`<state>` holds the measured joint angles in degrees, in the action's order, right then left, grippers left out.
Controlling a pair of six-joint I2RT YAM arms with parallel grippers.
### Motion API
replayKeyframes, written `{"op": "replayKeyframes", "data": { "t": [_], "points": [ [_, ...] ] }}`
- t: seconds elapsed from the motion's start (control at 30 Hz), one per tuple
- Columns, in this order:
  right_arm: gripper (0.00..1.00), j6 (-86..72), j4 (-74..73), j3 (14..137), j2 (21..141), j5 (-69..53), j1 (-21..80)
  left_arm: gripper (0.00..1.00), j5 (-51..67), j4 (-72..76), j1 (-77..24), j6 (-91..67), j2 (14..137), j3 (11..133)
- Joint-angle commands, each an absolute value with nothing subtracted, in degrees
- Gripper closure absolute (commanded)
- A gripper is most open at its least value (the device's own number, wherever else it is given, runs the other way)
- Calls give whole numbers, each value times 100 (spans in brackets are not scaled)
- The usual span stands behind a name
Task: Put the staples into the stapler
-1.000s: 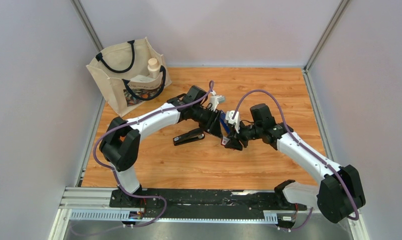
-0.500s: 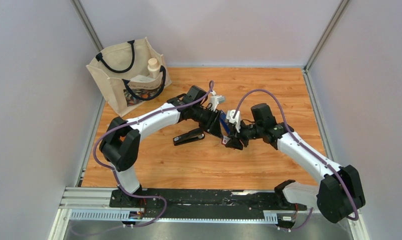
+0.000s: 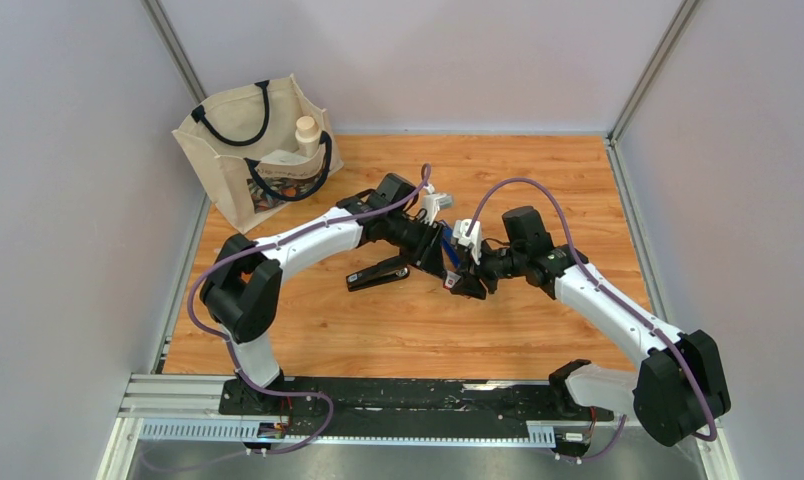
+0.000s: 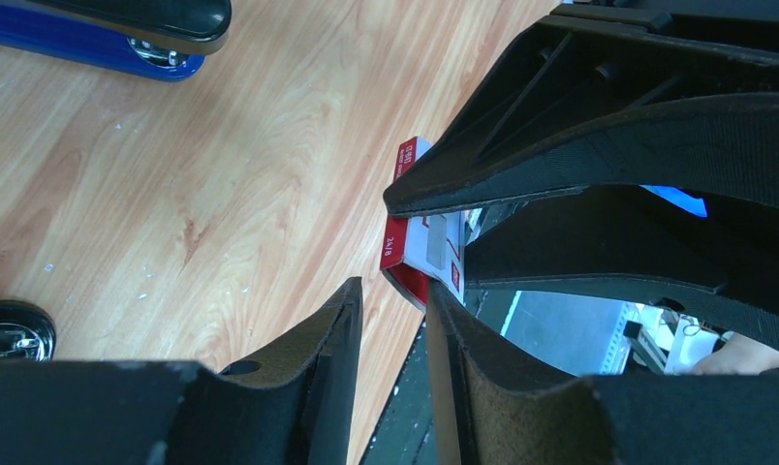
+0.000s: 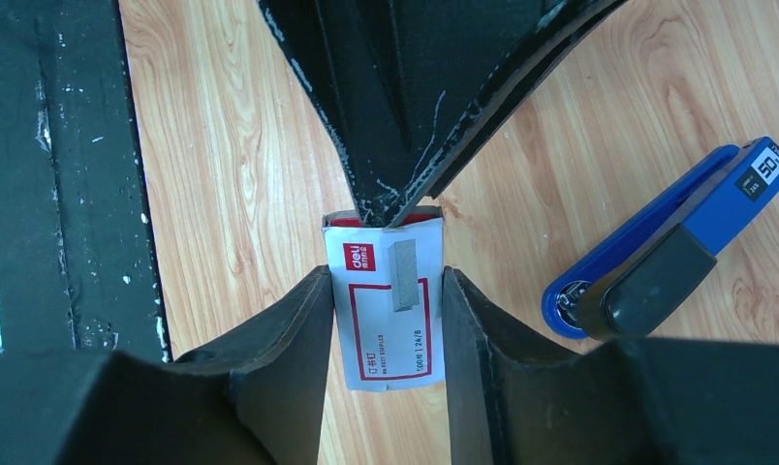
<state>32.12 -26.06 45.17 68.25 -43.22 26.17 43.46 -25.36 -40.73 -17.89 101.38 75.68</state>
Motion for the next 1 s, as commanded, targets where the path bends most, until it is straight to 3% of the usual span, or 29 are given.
{"op": "replayKeyframes", "data": {
  "t": [0.0,0.53,0.97],
  "points": [
    [65,3103,-2400,4737,6768,-4474,2593,61,4421,-2399,-4148,-1784,10195,7585],
    [66,2883,-2250,4720,6688,-4570,2619,63,4412,-2426,-4333,-1784,10433,7690],
    [68,2979,-2153,4667,6882,-4140,2988,56,4500,-2513,-4500,-1793,10626,7866]
  ]
}}
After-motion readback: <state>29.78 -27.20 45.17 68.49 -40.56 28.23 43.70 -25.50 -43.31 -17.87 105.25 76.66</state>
